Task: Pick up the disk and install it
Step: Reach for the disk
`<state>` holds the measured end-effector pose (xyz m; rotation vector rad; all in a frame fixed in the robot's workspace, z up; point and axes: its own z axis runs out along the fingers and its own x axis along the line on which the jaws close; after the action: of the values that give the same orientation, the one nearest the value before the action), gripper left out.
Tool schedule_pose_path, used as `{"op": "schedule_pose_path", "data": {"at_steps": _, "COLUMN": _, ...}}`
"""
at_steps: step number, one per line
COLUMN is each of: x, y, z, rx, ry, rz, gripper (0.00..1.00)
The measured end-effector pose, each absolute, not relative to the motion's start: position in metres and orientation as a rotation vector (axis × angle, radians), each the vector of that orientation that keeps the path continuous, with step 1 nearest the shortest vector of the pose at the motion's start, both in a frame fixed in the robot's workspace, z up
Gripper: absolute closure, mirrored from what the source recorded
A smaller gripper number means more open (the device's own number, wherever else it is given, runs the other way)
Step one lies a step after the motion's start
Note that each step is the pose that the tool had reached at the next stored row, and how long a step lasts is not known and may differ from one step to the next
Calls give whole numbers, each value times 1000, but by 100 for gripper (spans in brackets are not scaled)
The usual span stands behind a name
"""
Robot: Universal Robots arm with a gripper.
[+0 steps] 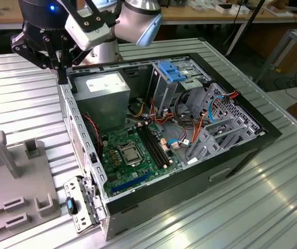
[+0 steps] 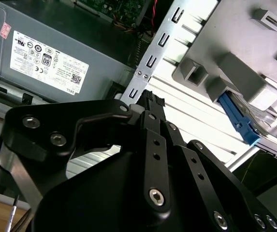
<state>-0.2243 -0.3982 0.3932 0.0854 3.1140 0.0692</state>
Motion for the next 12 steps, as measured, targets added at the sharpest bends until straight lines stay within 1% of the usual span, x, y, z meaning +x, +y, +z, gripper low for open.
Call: {"op": "schedule_pose_path", "data": {"at_steps": 12, "x": -237, "y": -398, "z": 393, "rx": 82, "ry": 3114, "rz": 69, "gripper": 89}}
